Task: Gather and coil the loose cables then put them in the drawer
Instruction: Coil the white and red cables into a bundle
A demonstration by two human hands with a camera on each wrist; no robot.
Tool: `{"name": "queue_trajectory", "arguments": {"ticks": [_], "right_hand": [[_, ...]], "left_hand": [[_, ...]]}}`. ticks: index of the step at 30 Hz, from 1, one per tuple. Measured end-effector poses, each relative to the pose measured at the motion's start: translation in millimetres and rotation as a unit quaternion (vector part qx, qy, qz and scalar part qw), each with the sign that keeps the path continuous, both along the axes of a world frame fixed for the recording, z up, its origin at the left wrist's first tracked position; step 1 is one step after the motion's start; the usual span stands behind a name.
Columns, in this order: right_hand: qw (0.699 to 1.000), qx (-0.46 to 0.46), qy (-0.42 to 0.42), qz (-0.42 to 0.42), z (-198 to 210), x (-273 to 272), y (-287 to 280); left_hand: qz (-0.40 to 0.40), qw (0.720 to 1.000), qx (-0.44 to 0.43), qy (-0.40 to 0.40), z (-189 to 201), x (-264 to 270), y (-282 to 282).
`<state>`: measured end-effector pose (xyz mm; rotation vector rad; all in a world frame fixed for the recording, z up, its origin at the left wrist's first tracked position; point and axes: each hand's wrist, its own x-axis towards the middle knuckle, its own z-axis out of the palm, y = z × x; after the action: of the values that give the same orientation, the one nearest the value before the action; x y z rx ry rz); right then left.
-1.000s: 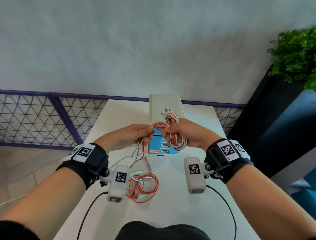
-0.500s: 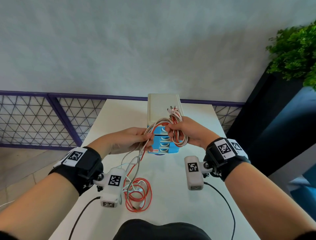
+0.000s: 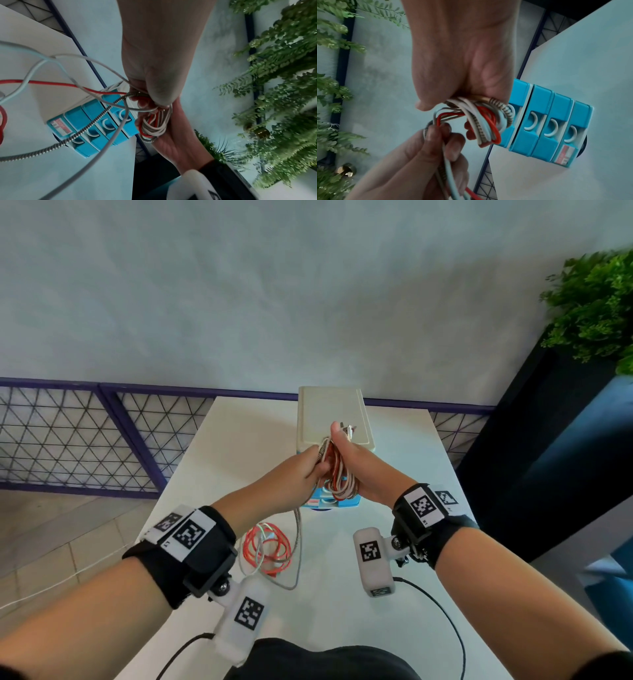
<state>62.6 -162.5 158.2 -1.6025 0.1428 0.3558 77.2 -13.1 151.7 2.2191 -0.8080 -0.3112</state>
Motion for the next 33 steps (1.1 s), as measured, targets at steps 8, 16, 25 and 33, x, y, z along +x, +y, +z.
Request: {"name": "queue_trajectory", "arguments": {"ticks": [8, 16, 25, 33], "right_hand": [[0.99, 0.132, 0.055, 0.01, 2.5, -2.8, 7.0], [0.988, -0.111, -0.037, -0.104, 7.0, 0.5, 2.9], [0.98, -0.087, -0.089, -0.155, 9.6, 7.3, -3.3], [0.976, 0.052, -0.1, -0.186, 11.6, 9.9, 3.8]], "left_hand": [[-0.018, 0.998, 0.041, -0.048, 22.5, -10.4, -21.7], [-0.037, 0.988, -0.074, 0.132, 22.2, 1.6, -9.9], [0.022, 0.979, -0.119, 0.165, 16.9, 4.4, 5.4], [-0.01, 0.985, -0.061, 0.162, -10.6, 1.4, 22.2]]}}
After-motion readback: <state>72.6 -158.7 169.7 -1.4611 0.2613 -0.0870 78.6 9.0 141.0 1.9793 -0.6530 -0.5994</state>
